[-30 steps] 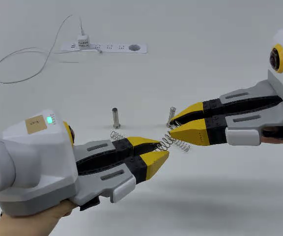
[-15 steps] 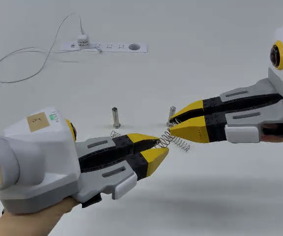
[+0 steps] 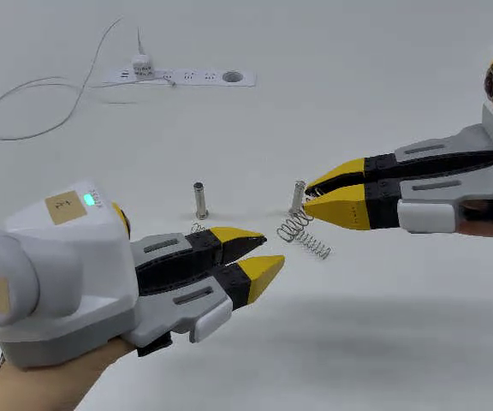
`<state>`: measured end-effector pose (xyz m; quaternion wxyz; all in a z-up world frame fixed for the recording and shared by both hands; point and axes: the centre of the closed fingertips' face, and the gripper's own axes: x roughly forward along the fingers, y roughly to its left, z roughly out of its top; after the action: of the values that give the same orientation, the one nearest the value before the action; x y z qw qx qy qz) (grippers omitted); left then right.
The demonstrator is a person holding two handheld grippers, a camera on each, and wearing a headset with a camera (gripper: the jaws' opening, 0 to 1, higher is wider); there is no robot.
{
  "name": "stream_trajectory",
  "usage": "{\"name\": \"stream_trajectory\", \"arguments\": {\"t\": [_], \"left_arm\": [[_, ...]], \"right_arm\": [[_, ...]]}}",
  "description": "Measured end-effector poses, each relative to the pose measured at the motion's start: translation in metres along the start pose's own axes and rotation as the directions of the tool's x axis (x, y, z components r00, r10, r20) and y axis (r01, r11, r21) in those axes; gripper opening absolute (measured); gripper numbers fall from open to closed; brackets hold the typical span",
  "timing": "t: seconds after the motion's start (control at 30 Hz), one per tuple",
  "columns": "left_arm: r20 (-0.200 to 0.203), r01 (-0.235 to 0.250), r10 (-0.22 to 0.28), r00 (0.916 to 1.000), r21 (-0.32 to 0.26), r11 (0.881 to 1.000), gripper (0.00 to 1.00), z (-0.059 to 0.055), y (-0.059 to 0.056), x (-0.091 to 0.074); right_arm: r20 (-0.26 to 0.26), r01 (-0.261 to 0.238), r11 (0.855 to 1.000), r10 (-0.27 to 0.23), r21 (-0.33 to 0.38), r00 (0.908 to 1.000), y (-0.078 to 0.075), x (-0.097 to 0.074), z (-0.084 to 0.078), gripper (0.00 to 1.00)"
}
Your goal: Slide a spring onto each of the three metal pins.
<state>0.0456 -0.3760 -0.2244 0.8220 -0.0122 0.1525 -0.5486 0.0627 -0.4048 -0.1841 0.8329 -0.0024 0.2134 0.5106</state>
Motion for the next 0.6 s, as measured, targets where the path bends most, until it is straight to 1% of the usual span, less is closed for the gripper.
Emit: {"name": "stream_trajectory", "arguments": {"t": [0.17,0.2,0.33,0.37,0.47,0.53,0.6], "left_arm": [[-0.009,-0.035,0.035,0.9993,0.012,0.999,0.28,-0.002,0.007,-0.003],[-0.012,-0.045,0.045,0.9989,0.01,0.999,0.29,-0.003,0.009,-0.003],[-0.023,-0.073,0.073,0.9971,0.005,0.997,0.37,-0.006,0.015,-0.006],[-0.028,-0.076,0.076,0.9967,0.004,0.997,0.38,-0.007,0.017,-0.006],[-0.033,-0.098,0.099,0.9946,0.006,0.995,0.41,-0.009,0.022,-0.009],[-0.036,-0.115,0.115,0.9927,0.009,0.993,0.44,-0.01,0.026,-0.011],[-0.038,-0.127,0.127,0.9911,0.009,0.992,0.47,-0.01,0.03,-0.013]], "right_arm": [[0.009,0.052,0.999,-0.053,0.013,0.9986,-0.015,-0.008,0.0,0.11],[0.009,0.069,0.998,-0.069,0.016,0.9976,-0.019,-0.011,0.0,0.11],[0.009,0.106,0.994,-0.107,0.022,0.9943,-0.03,-0.018,0.0,0.11],[0.008,0.129,0.991,-0.129,0.029,0.9916,-0.036,-0.02,-0.001,0.11],[0.003,0.173,0.984,-0.174,0.051,0.9848,-0.047,-0.026,-0.003,0.11],[-0.004,0.197,0.979,-0.197,0.051,0.9804,-0.053,-0.029,-0.005,0.11],[0.002,0.219,0.974,-0.219,0.064,0.9756,-0.06,-0.034,-0.005,0.11]]}}
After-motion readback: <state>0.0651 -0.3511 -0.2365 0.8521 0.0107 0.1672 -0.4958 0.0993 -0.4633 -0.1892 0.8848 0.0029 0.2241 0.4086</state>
